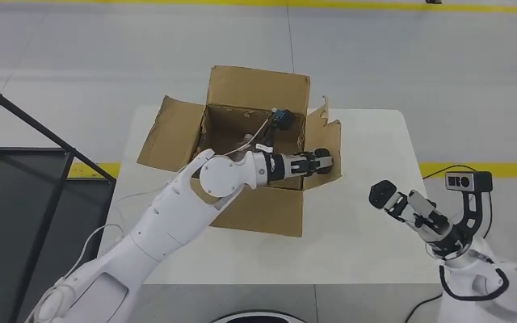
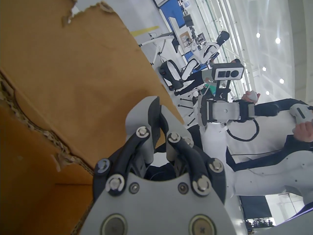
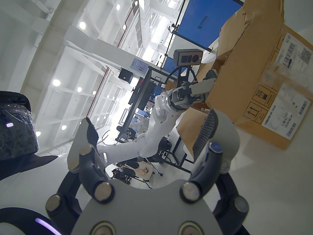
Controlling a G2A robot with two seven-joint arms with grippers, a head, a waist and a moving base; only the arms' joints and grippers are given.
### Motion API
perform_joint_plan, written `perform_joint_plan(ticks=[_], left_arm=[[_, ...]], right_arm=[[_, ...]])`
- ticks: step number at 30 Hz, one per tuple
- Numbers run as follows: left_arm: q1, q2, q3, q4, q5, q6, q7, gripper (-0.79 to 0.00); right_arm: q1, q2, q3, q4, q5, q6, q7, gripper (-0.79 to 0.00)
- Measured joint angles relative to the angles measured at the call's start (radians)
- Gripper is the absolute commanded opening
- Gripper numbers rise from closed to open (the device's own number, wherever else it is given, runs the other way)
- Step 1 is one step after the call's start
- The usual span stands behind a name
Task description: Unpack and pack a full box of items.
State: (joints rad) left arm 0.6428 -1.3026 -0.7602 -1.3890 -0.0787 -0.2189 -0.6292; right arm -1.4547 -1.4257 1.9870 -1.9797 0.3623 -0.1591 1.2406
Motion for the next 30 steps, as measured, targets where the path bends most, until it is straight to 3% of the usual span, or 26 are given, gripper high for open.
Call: perform_joint_plan(ticks=[10,20,30], left_arm=[[-0.072,-0.052,0.091,0.06,0.136,0.156,0.084,-0.785],[-0.069,-0.052,0.095,0.054,0.153,0.168,0.089,-0.785],[-0.101,-0.08,0.145,0.028,0.355,0.374,0.105,-0.785]], right_arm=[[0.0,0.0,0.0,0.0,0.0,0.0,0.0,0.0],[0.0,0.0,0.0,0.0,0.0,0.0,0.0,0.0],[0.0,0.0,0.0,0.0,0.0,0.0,0.0,0.0]])
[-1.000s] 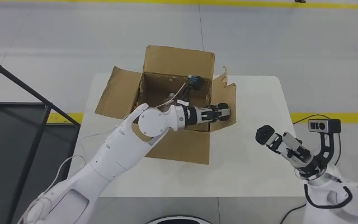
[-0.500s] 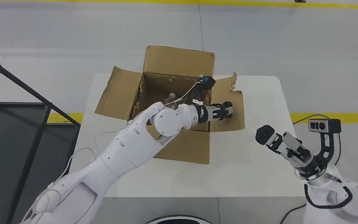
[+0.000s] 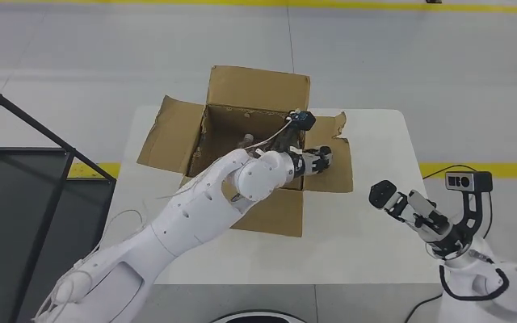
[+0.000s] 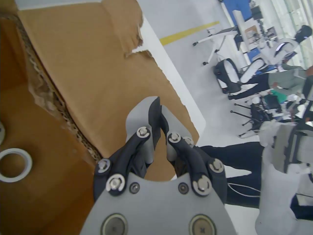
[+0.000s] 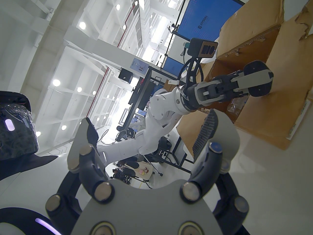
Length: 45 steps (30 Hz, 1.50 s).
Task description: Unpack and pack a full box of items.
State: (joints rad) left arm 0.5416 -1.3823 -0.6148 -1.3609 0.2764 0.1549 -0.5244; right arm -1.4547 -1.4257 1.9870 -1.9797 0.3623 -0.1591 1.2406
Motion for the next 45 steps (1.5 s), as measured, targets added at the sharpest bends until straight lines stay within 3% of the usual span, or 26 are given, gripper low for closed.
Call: perform_joint_plan(ticks=[4,13,30,37,45], left_arm=[[-0.024,-0.016,0.04,-0.009,0.116,0.084,-0.008,-0.785],[-0.05,-0.047,0.077,0.009,0.229,0.174,-0.074,-0.785],[-0.045,-0.091,0.069,0.047,0.294,0.192,-0.125,-0.785],[-0.014,-0.089,-0.013,-0.001,0.242,0.146,-0.112,-0.785],[0.07,-0.042,-0.192,-0.157,0.234,0.11,-0.155,-0.785]], right_arm=[[0.0,0.0,0.0,0.0,0.0,0.0,0.0,0.0],[0.0,0.0,0.0,0.0,0.0,0.0,0.0,0.0],[0.0,0.0,0.0,0.0,0.0,0.0,0.0,0.0],[0.0,0.0,0.0,0.0,0.0,0.0,0.0,0.0],[0.0,0.0,0.0,0.0,0.0,0.0,0.0,0.0]])
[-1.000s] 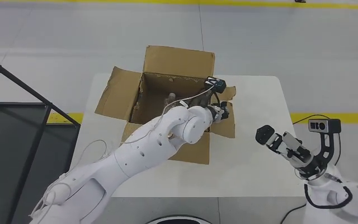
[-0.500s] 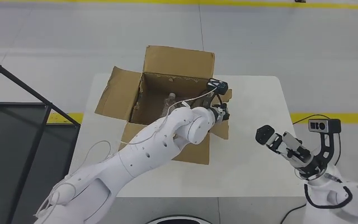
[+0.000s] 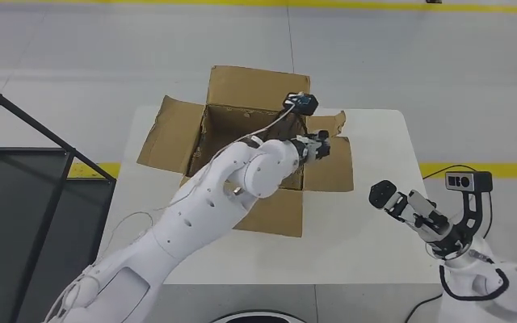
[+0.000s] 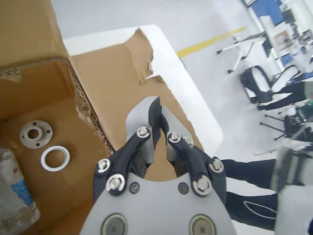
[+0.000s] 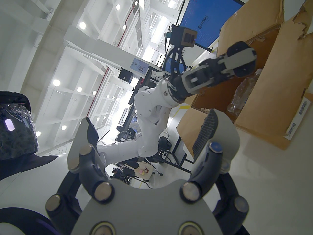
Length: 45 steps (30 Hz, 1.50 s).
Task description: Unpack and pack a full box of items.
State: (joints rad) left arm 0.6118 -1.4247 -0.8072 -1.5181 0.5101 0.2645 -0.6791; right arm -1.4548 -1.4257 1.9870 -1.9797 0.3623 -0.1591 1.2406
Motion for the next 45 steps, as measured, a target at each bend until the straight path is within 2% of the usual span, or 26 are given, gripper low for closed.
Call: perform_joint_plan(ticks=[4,5,6,7,19,26,41,45], left_arm=[[0.078,0.035,-0.132,-0.107,0.008,-0.032,-0.043,-0.785],[0.098,0.043,-0.162,-0.13,0.011,-0.036,-0.052,-0.745],[0.119,0.05,-0.191,-0.154,0.012,-0.042,-0.063,-0.48],[0.146,0.059,-0.23,-0.188,0.007,-0.053,-0.08,0.0],[0.36,0.124,-0.533,-0.461,-0.05,-0.128,-0.285,0.0],[0.501,0.147,-0.724,-0.557,-0.178,-0.209,-0.293,0.0],[0.506,0.148,-0.73,-0.56,-0.171,-0.212,-0.292,0.0],[0.535,0.157,-0.811,-0.564,-0.249,-0.224,-0.298,0.0]], right_arm=[[0.0,0.0,0.0,0.0,0.0,0.0,0.0,0.0],[0.0,0.0,0.0,0.0,0.0,0.0,0.0,0.0],[0.0,0.0,0.0,0.0,0.0,0.0,0.0,0.0],[0.0,0.0,0.0,0.0,0.0,0.0,0.0,0.0],[0.0,0.0,0.0,0.0,0.0,0.0,0.0,0.0],[0.0,0.0,0.0,0.0,0.0,0.0,0.0,0.0],[0.0,0.0,0.0,0.0,0.0,0.0,0.0,0.0],[0.0,0.0,0.0,0.0,0.0,0.0,0.0,0.0]])
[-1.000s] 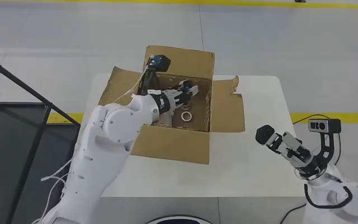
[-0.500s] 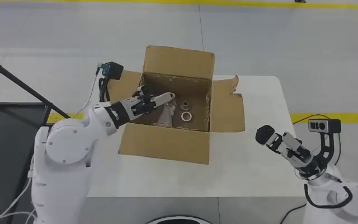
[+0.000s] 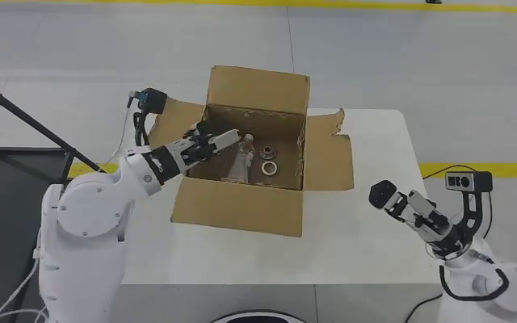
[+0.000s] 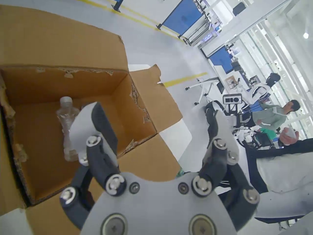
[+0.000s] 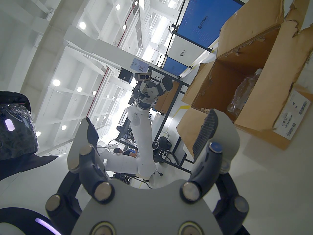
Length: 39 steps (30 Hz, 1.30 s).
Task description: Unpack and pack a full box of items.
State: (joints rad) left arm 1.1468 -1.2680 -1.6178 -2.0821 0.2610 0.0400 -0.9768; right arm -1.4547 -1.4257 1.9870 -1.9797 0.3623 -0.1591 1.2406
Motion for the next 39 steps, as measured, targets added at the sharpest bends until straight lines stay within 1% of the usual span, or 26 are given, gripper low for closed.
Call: perform_joint_plan(ticks=[3,5,8,10,16,19,22,24,27,29,32,34,37,39], left_arm=[[0.018,0.012,-0.091,0.011,-0.095,-0.03,-0.067,0.0],[0.025,0.021,-0.149,0.027,-0.158,-0.052,-0.132,0.0],[0.025,0.036,-0.228,0.067,-0.237,-0.08,-0.221,0.0],[0.022,0.045,-0.277,0.104,-0.271,-0.094,-0.248,0.0],[0.022,0.064,-0.365,0.166,-0.359,-0.126,-0.262,0.0],[0.026,0.068,-0.376,0.177,-0.405,-0.149,-0.261,0.0],[0.026,0.068,-0.375,0.176,-0.404,-0.149,-0.261,0.0],[0.026,0.068,-0.375,0.176,-0.403,-0.149,-0.261,0.0],[0.026,0.068,-0.375,0.176,-0.403,-0.149,-0.261,0.0],[0.026,0.068,-0.375,0.176,-0.403,-0.149,-0.261,0.0],[0.026,0.068,-0.375,0.176,-0.403,-0.149,-0.261,0.0],[0.026,0.068,-0.375,0.176,-0.403,-0.149,-0.261,0.0],[0.026,0.068,-0.375,0.176,-0.403,-0.149,-0.261,0.0],[0.026,0.068,-0.375,0.176,-0.403,-0.149,-0.261,0.0]], right_arm=[[0.0,0.0,0.0,0.0,0.0,0.0,0.0,0.0],[0.0,0.0,0.0,0.0,0.0,0.0,0.0,0.0],[0.0,0.0,0.0,0.0,0.0,0.0,0.0,0.0],[0.0,0.0,0.0,0.0,0.0,0.0,0.0,0.0],[0.0,0.0,0.0,0.0,0.0,0.0,0.0,0.0],[0.0,0.0,0.0,0.0,0.0,0.0,0.0,0.0],[0.002,0.001,-0.002,-0.003,-0.002,0.0,-0.002,0.0],[0.021,0.006,-0.017,-0.038,-0.037,0.024,-0.012,0.0],[0.078,0.022,-0.045,-0.111,-0.146,0.132,-0.015,0.0],[0.131,0.036,-0.062,-0.144,-0.217,0.221,-0.001,0.0],[0.224,0.059,-0.113,-0.169,-0.37,0.335,0.069,0.0],[0.297,0.074,-0.17,-0.155,-0.474,0.398,0.128,0.0],[0.377,0.083,-0.235,-0.12,-0.532,0.431,0.153,0.0],[0.376,0.083,-0.233,-0.119,-0.531,0.431,0.152,0.0]])
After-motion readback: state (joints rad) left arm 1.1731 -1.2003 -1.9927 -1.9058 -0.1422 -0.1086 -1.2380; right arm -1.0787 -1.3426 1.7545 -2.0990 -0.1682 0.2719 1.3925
